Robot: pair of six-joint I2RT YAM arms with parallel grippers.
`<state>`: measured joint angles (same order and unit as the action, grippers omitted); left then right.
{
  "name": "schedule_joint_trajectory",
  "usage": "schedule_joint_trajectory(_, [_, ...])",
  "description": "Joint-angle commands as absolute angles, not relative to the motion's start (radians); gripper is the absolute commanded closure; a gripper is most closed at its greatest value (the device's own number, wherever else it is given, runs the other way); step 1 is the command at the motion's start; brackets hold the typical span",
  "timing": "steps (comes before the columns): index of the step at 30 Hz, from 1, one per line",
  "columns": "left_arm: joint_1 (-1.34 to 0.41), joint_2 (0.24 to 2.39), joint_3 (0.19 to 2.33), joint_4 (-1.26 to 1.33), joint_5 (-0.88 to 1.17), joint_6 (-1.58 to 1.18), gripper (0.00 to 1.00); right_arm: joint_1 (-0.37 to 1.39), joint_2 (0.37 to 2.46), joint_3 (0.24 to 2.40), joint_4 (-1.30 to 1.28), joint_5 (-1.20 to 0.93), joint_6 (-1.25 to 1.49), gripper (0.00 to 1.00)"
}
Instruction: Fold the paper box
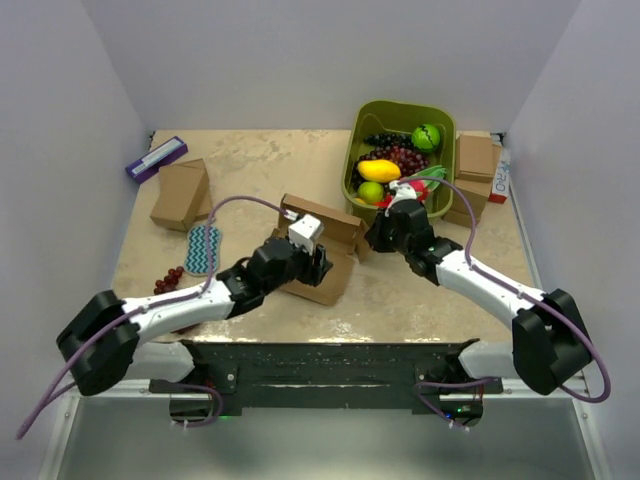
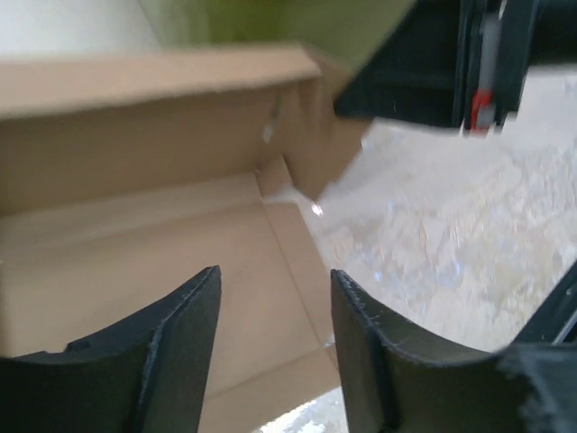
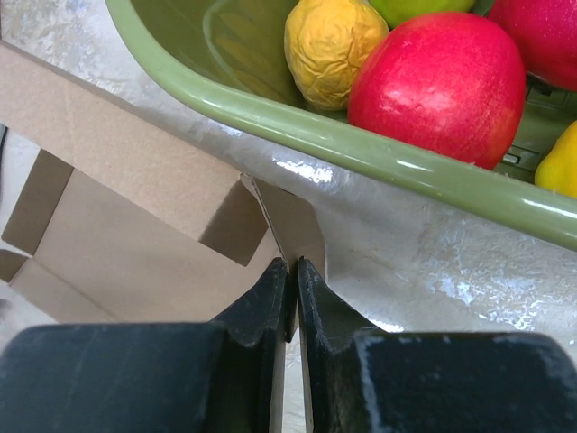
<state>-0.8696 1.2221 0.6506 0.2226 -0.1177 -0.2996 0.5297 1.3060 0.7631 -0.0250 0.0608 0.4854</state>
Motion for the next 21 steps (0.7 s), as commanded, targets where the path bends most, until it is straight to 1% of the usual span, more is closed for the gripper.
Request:
schedule_joint_trajectory(1, [-0.894, 1.316, 0.575, 0.452, -0.043, -0.409, 0.46, 0.532, 1.316, 0.828, -0.049, 0.075, 0.463, 0.89])
schedule_joint_trajectory(7, [-0.897, 1.465, 0.470, 0.633, 0.015, -0.449, 0.49, 0.534, 1.333, 0.844, -0.052, 0.069, 0.465, 0.89])
schedule_joint_trajectory(11, [-0.903, 1.589, 0.442, 0.742, 0.052, -0.459, 0.50, 0.532, 1.353, 0.859, -0.055, 0.058, 0.469, 0.90])
schedule_joint_trajectory(21, [-0.907, 1.744, 0.419, 0.833, 0.083, -0.466, 0.50, 0.532, 1.370, 0.903, -0.069, 0.032, 0.486, 0.90])
